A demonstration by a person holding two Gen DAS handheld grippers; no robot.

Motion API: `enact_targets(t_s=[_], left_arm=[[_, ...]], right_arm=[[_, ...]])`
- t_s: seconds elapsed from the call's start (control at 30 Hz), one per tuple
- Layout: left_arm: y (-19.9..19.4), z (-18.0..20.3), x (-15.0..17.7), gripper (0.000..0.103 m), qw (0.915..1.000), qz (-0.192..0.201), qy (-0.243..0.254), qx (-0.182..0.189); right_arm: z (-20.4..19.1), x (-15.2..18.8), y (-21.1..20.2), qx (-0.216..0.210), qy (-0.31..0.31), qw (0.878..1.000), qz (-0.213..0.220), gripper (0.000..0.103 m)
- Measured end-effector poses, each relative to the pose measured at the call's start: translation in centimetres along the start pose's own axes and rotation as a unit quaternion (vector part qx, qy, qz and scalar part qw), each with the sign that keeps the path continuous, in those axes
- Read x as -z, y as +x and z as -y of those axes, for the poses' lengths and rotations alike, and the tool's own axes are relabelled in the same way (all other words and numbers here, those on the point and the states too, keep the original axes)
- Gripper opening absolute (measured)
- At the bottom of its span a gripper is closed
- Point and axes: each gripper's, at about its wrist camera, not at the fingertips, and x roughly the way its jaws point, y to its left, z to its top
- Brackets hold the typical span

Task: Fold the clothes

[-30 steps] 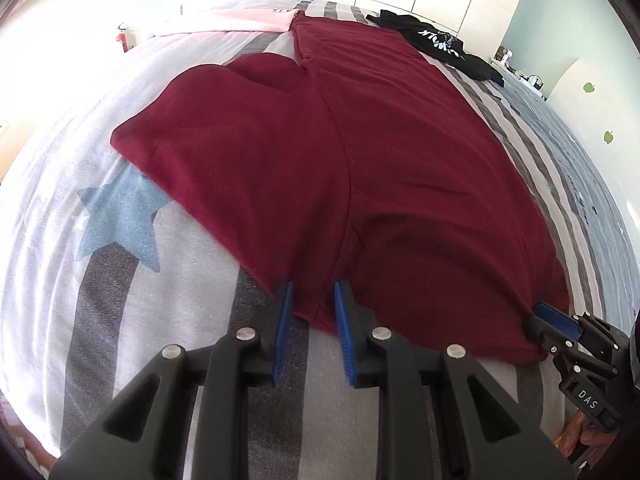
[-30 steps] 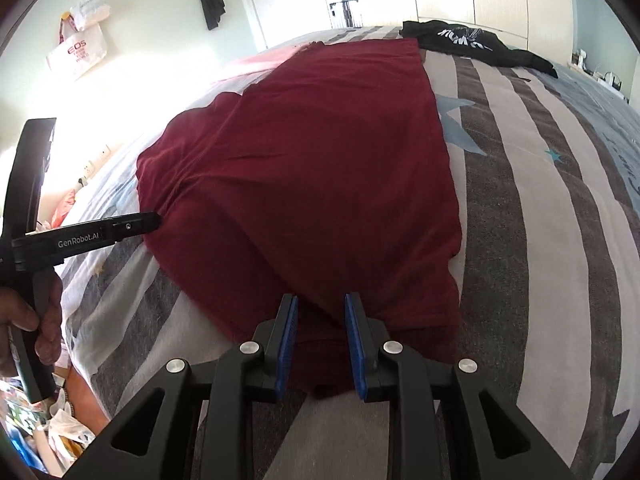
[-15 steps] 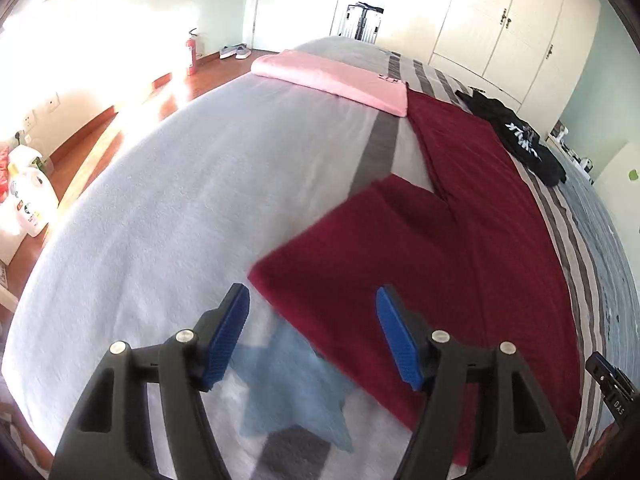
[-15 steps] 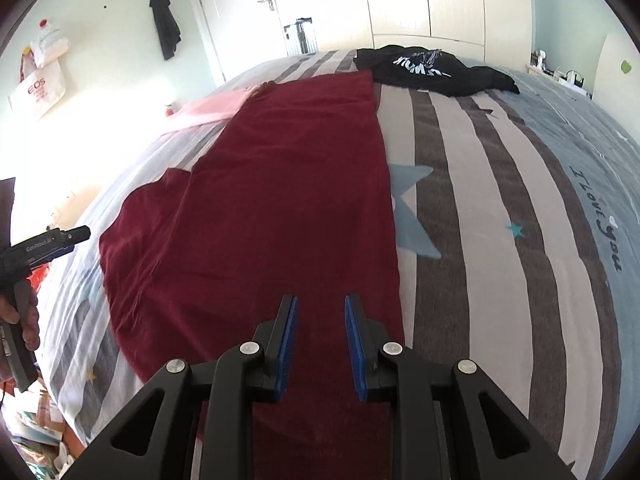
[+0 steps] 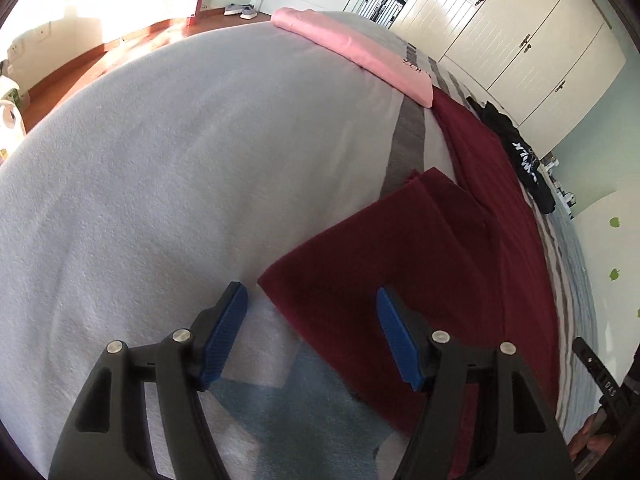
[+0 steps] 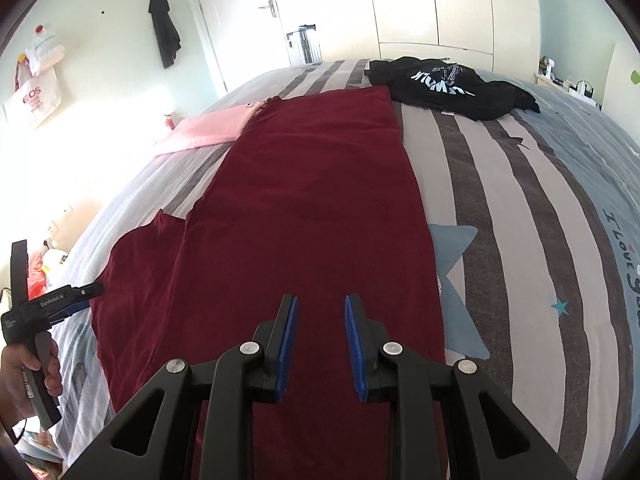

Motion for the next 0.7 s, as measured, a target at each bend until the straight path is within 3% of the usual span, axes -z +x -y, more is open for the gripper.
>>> enact_targets(t_s=[0.2,0.23,0.33,0.5,0.7], left_arm=[[0.2,1.1,0.6,0.061,0.9998,-0.01,0.006,0.017],[0.1,0.8,0.4,0.052,0.9998,-0.009,-0.001,0.015],[0.1,-0.3,-0.2,0.007,0.9994,-0.013,-0.024,0.019],[-0.8,0.9,-0.5,0.004,0.9998,-0.006,0.011,-0.013],[-4.4,5.3,-0.8,0.003,0.9971,0.042,0.057,-0.028]], right_arm=[[-0.5,0.8,0.7,-0.004,-0.002,1.0,-0.019,0.022],[-0.5,0.9,0.8,-0.004,-0.002,1.0,-0.02,0.022],[-0.3,1.0,0.8,-0.006,-0.002,1.0,-0.023,0.022],[0.6,0.5,0.7,-0.006,-0.001,1.0,-0.018,0.022],[2.7,-0.3,-0.4,-0.002,0.002,1.0,-0.007,0.022]])
